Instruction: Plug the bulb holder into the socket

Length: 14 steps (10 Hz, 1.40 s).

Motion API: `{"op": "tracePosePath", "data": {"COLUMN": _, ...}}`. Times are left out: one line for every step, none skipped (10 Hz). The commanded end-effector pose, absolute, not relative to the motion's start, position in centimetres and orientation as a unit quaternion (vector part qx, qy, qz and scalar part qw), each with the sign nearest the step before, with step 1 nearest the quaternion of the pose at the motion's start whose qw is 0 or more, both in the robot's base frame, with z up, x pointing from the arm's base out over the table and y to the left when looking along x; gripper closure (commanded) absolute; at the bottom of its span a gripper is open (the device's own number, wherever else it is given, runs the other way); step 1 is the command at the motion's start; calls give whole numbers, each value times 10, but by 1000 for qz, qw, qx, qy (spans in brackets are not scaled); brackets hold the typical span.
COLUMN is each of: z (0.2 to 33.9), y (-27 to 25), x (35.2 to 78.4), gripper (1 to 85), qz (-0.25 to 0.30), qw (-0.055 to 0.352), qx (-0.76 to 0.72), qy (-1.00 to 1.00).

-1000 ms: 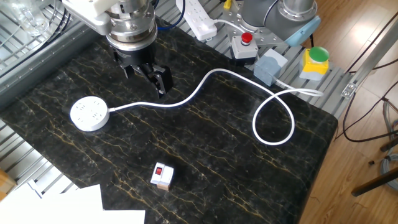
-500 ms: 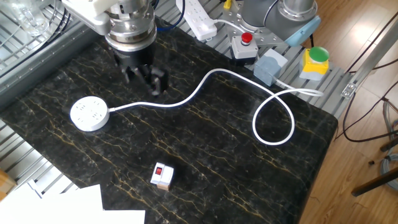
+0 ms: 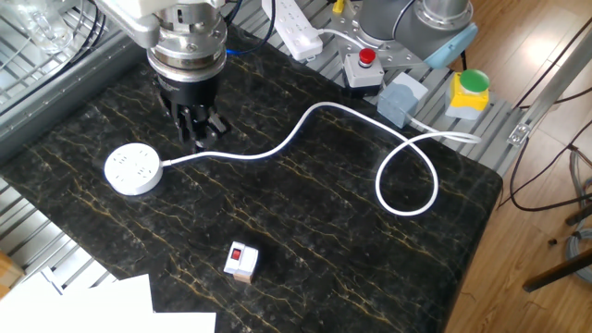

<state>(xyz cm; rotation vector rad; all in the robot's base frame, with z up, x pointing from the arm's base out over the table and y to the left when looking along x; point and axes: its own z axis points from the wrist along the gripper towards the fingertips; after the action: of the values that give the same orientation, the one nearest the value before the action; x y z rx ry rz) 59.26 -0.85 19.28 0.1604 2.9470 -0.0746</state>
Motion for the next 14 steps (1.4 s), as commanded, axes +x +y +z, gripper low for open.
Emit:
{"op": "tracePosePath", "data": {"z": 195, "y": -10, "x": 595, "gripper": 847, "qz": -25, "qw": 98, "qx": 52, "qy": 993}}
{"op": "tracePosePath", "data": {"z": 195, "y": -1, "x": 588, "gripper": 847, "qz": -5, "qw": 82, "qx": 49, "qy": 995}}
{"op": "tracePosePath", "data": {"z": 195, "y": 5, "x": 584, "gripper": 847, "qz": 11, "qw": 71, "qx": 42, "qy": 997}}
{"op": "tracePosePath", "data": {"z": 196, "y": -7, "x": 589, "gripper": 847, "qz": -10, "qw": 75, "qx": 28, "qy": 997}}
{"op": "tracePosePath", "data": {"z": 198, "y": -5, "x": 591, "gripper": 847, "qz": -9, "qw": 73, "qx": 35, "qy": 997}}
{"op": "tracePosePath", "data": {"z": 202, "y": -5, "x": 591, "gripper": 847, "qz": -21, "qw": 62, "qx": 39, "qy": 997}}
{"op": "tracePosePath", "data": {"z": 212, "y": -4, "x": 594, "gripper": 847, "qz": -37, "qw": 56, "qx": 27, "qy": 997}}
{"op": "tracePosePath", "data": {"z": 218, "y": 9, "x": 603, "gripper": 847, "qz": -35, "qw": 53, "qx": 6, "qy": 998}}
{"op": "tracePosePath", "data": {"z": 224, "y": 26, "x": 611, "gripper": 847, "qz": -31, "qw": 51, "qx": -2, "qy": 998}}
{"op": "tracePosePath", "data": {"z": 230, "y": 40, "x": 619, "gripper": 847, "qz": -36, "qw": 52, "qx": -20, "qy": 998}}
{"op": "tracePosePath", "data": {"z": 230, "y": 57, "x": 627, "gripper": 847, "qz": -31, "qw": 61, "qx": -34, "qy": 997}}
{"op": "tracePosePath", "data": {"z": 224, "y": 74, "x": 624, "gripper": 847, "qz": -9, "qw": 54, "qx": -43, "qy": 998}}
{"op": "tracePosePath", "data": {"z": 215, "y": 90, "x": 612, "gripper": 847, "qz": 19, "qw": 33, "qx": -67, "qy": 997}}
{"op": "tracePosePath", "data": {"z": 205, "y": 101, "x": 607, "gripper": 847, "qz": 33, "qw": 29, "qx": -108, "qy": 993}}
